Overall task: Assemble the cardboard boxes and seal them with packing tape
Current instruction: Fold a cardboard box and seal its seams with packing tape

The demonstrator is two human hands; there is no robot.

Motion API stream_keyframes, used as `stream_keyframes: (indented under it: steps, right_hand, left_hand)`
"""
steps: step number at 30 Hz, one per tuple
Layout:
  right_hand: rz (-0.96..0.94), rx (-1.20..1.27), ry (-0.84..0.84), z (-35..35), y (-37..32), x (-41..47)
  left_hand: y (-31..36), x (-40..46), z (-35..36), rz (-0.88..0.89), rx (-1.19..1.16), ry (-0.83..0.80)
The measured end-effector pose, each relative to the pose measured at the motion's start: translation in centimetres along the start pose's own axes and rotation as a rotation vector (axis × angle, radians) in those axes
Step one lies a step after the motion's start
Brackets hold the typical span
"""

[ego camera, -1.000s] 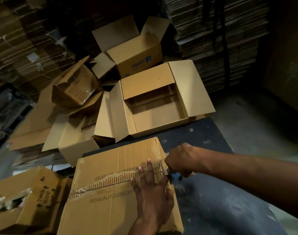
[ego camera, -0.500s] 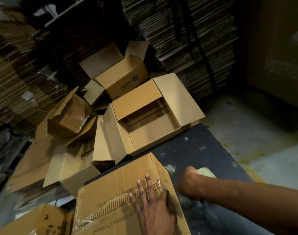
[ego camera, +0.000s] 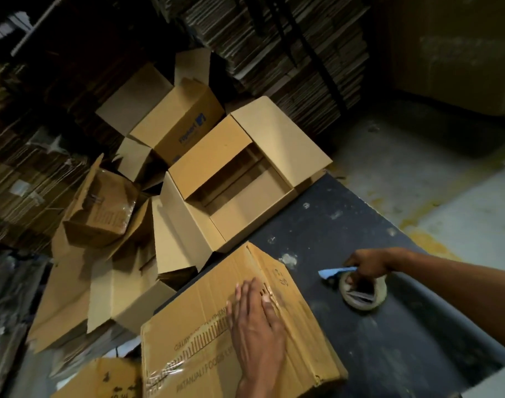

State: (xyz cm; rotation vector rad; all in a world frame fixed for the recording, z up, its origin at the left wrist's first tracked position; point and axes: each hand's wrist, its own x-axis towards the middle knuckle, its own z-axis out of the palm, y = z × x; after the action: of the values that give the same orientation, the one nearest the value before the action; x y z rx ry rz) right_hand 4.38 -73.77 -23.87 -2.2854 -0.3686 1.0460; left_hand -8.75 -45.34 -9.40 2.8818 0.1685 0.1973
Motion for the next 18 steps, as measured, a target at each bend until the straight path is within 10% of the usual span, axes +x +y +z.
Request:
stream_keyframes:
  steps: [10, 18]
  right_hand:
    - [0.191, -0.205, 0.2, 0.3, -3.3, -2.1]
    - [-0.163, 0.884, 0.477, 4.1, -19.9, -1.2]
  left_hand:
    - [-1.8, 2.2, 1.6, -0.004, 0.039, -0.053]
    - [-1.9, 2.0, 1.8, -0.013, 0.06, -0.084]
